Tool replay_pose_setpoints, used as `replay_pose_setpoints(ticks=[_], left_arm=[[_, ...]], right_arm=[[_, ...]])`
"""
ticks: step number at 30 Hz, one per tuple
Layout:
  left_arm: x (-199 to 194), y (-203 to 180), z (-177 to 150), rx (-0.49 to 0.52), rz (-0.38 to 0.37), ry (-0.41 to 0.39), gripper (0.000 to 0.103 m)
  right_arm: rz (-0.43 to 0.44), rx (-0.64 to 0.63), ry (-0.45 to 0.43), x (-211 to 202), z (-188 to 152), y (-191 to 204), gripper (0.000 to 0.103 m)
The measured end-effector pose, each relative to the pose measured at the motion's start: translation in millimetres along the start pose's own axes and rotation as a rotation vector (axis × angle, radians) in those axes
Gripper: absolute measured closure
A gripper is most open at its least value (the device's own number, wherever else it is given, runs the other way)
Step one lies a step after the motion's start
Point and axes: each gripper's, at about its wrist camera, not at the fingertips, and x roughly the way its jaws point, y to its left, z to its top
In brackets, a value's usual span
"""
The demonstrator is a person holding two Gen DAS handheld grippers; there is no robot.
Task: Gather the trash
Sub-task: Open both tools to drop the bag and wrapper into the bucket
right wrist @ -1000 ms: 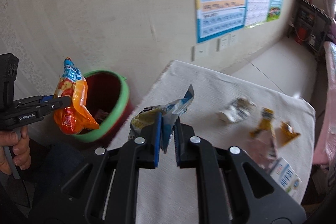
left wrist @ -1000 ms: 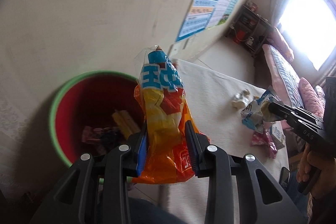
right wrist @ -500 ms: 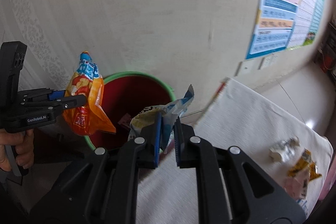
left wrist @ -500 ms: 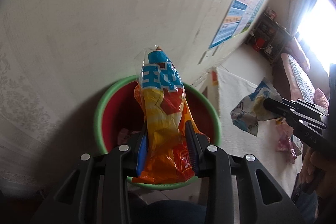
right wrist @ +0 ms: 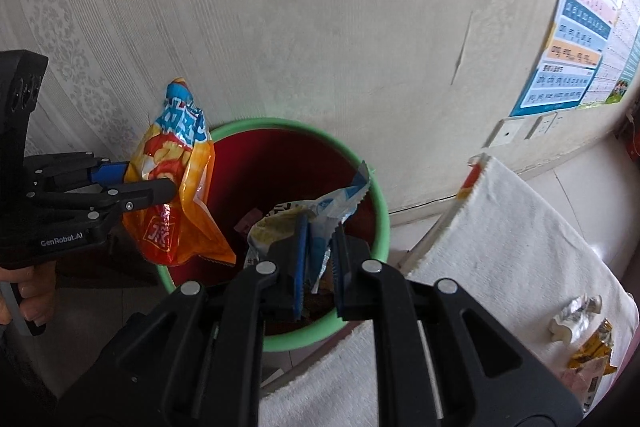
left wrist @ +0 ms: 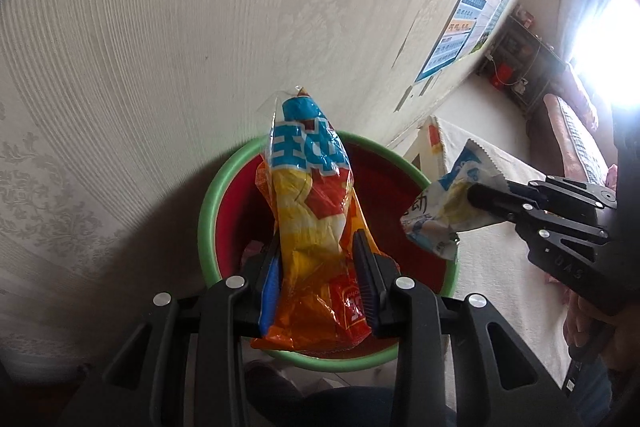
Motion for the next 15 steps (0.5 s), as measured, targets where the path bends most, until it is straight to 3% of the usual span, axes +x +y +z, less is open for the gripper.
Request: replay_pose_setpoints(ticks=[5, 8, 9, 10, 11, 13, 15], left_arm=[[11, -7, 1, 0.021, 0.009, 0.016, 0.071], [19, -5, 1, 0.011, 0.002, 0.026, 0.072], [20, -5, 1, 0.007, 0.006, 0.024, 0.07], [20, -4, 1, -0.002, 0.012, 0.019, 0.059], [20, -3, 1, -0.014, 0.013, 0.013, 0.045], [20, -1, 1, -0.032, 0.006, 0.004, 0.033], [19, 1, 0, -0.04, 0.009, -0.001, 0.029]], right_arm=[[0.008, -0.015, 0.028, 13, 2, 5, 0.091], [0.004, -0.027, 0.041, 18, 5, 6, 0.084], [0.004, -0.027, 0.042, 18, 5, 6, 0.069], [0.006, -0.025, 0.047, 19, 5, 5, 0.051], [0.004, -0.022, 0.044, 18, 4, 4, 0.045], [-0.005, -0.012, 0.033, 15, 3, 2, 0.032], [-0.001, -0.003, 0.032, 13, 1, 0, 0.025]])
